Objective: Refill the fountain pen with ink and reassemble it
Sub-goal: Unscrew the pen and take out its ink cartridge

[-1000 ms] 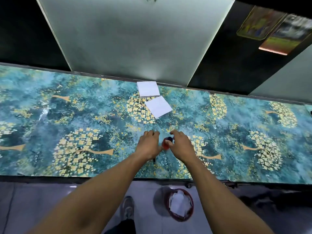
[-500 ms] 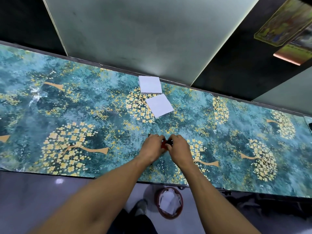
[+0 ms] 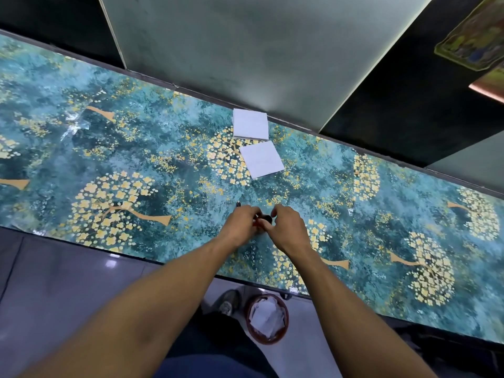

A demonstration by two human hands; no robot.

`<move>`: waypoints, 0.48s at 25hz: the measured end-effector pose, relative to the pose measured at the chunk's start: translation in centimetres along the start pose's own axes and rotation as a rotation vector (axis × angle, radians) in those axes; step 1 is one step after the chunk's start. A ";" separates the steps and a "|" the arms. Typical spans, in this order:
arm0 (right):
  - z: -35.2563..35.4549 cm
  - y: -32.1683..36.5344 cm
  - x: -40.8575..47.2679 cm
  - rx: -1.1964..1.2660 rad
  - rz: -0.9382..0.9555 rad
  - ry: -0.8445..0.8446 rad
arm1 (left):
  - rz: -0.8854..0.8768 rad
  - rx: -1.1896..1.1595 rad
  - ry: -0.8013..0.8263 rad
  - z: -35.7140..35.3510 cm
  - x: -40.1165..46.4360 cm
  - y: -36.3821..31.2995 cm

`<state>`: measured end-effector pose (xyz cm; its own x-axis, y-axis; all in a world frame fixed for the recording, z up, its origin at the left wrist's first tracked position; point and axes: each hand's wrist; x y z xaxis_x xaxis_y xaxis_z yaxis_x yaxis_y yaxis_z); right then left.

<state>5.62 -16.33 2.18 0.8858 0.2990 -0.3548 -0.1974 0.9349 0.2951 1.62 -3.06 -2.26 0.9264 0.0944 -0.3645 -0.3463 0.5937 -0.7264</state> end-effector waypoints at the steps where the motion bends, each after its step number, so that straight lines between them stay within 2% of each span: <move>1: 0.0 0.1 0.1 -0.039 0.015 -0.006 | 0.013 -0.006 -0.005 -0.1 0.0 -0.1; 6: 0.7 -0.3 0.6 -0.044 0.225 0.083 | 0.065 -0.031 -0.028 -0.4 0.0 -0.4; 9: 1.3 -0.7 0.8 0.048 0.178 0.090 | 0.086 -0.063 -0.025 -0.5 0.1 -0.4; 12: 1.1 -0.5 1.2 -0.054 0.092 0.022 | 0.090 -0.077 -0.032 -0.7 0.1 -0.3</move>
<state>7.22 -16.66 2.54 0.8537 0.3880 -0.3475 -0.3007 0.9119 0.2793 1.74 -3.77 -2.43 0.8948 0.1704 -0.4127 -0.4375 0.5184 -0.7347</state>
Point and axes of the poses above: each hand's wrist, its own x-axis towards the middle knuckle, its own z-axis out of the back of the hand, y = z × x, and after that the axes turned 1 degree about x, right-handed
